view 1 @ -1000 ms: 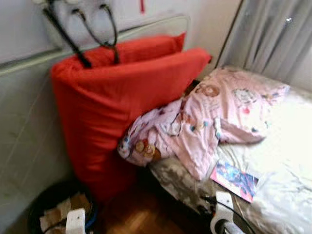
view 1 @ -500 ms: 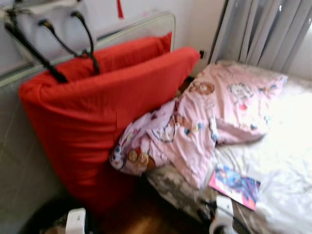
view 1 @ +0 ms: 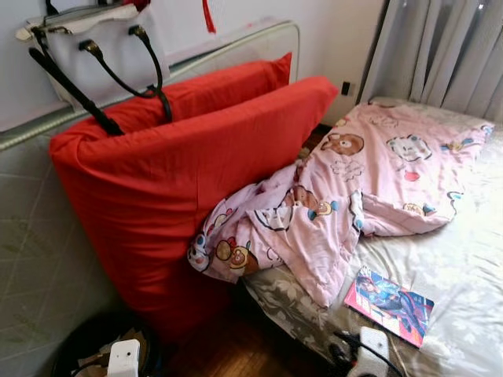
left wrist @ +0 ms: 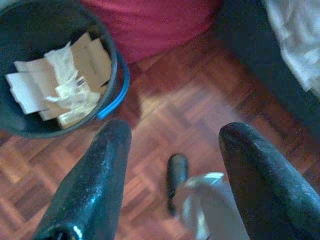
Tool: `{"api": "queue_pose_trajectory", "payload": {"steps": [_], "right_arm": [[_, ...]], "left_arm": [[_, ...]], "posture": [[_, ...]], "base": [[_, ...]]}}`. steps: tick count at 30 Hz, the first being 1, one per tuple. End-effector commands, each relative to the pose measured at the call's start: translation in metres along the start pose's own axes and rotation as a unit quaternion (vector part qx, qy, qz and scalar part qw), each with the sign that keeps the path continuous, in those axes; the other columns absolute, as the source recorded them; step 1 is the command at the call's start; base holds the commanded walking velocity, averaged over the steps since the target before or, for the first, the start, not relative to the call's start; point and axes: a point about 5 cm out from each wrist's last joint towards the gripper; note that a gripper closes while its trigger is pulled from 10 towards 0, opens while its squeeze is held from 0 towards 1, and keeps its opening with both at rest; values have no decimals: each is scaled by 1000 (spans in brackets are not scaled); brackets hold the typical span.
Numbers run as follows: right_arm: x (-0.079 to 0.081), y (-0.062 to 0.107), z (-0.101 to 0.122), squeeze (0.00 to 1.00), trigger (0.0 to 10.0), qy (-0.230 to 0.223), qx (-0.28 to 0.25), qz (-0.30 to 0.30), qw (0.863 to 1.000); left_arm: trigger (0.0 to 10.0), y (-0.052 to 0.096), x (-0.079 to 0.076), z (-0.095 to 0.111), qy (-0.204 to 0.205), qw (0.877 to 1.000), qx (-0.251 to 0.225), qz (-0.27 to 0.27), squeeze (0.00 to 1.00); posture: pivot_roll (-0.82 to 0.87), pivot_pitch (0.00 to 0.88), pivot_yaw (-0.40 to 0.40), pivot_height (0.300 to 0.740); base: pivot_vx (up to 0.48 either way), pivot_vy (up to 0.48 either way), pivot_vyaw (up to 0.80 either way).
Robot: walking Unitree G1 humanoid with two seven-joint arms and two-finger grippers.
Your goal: Clean up the room
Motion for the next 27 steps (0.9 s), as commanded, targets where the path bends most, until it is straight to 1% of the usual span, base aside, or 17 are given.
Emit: {"api": "queue_pose_trajectory", "payload": {"steps": [1, 5, 6, 7, 8, 9, 15, 16, 17, 18, 19, 20, 21, 23, 24, 27], "right_arm": [[2, -1, 4, 0, 10000, 4, -15, 0, 1000], [-5, 4, 2, 0, 10000, 14, -40, -5, 999], [-6, 5, 1, 0, 10000, 16, -44, -7, 999], [-7, 7, -1, 0, 10000, 17, -51, -6, 999], [-7, 8, -2, 0, 10000, 18, -53, -6, 998], [-8, 9, -3, 0, 10000, 26, -57, -6, 998], [-12, 17, -12, 0, 10000, 46, -63, -16, 997], [-16, 3, 28, 0, 10000, 63, -117, -21, 991], [-18, -5, 60, 0, 10000, 71, -159, -25, 984], [-18, -10, 98, 0, 10000, 74, -218, -26, 973], [-18, -10, 98, 0, 10000, 74, -218, -26, 973], [-16, -7, 99, 0, 10000, 70, -235, -25, 969], [-15, -5, 100, 0, 10000, 56, -250, -32, 966], [-14, -4, 99, 0, 10000, 53, -255, -34, 965], [-15, -3, 99, 0, 10000, 42, -263, -41, 963], [-19, 4, 100, 0, 10000, 49, -294, -58, 953]], "left_arm": [[10000, 1, 1, -3, 13, 1000, -5, 5, 0], [10000, 5, 0, -7, 25, 999, -31, 11, 0], [10000, 3, -3, -2, 31, 998, -50, 6, 0], [10000, -9, -31, 55, 24, 987, -156, -32, 0], [10000, -10, -41, 72, 20, 981, -189, -44, 0], [10000, -10, -46, 82, 12, 976, -211, -53, 0], [10000, -7, -54, 90, -11, 967, -244, -72, 0], [10000, -6, -54, 91, -14, 965, -251, -75, 0], [10000, -5, -54, 92, -17, 963, -257, -77, 0], [10000, -3, -53, 94, -19, 959, -269, -81, 0], [10000, -3, -53, 94, -19, 959, -269, -81, 0], [10000, 0, -51, 94, -22, 957, -278, -83, 0], [10000, 2, -49, 96, -30, 954, -286, -85, 0], [10000, 3, -47, 96, -32, 953, -289, -85, 0], [10000, 4, -46, 96, -32, 952, -293, -85, 0], [10000, 10, -38, 95, -38, 948, -306, -85, 0]], "posture": [[-1, 0, -7, 740], [7, 0, -38, 740], [6, 0, -45, 740], [3, 0, -52, 740], [2, 0, -52, 740], [1, 0, -53, 740], [18, 0, -70, 740], [30, 0, -70, 740], [37, 0, -67, 740], [44, 0, -62, 740], [44, 0, -62, 740], [49, 0, -57, 740], [51, 0, -55, 740], [54, 0, -51, 740], [55, 0, -45, 740], [54, 0, -41, 740]], "base": [[0, 0, 0], [0, 0, 0], [0, 0, 0], [0, 0, 0], [0, 0, 0], [0, 0, 0], [0, 0, 0], [0, 0, 0], [0, 0, 0], [0, 0, 0], [0, 0, 0], [0, 0, 0], [0, 0, 0], [0, 0, 0], [0, 0, 0], [0, 0, 0]]}}
Point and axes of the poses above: a point about 5 cm out from each wrist's last joint towards the gripper, its own y axis pointing back from the gripper into the wrist, its own z axis along the axis of the wrist's last joint, x = y × z, and after that the axes turned 8 degrees about y, right-handed
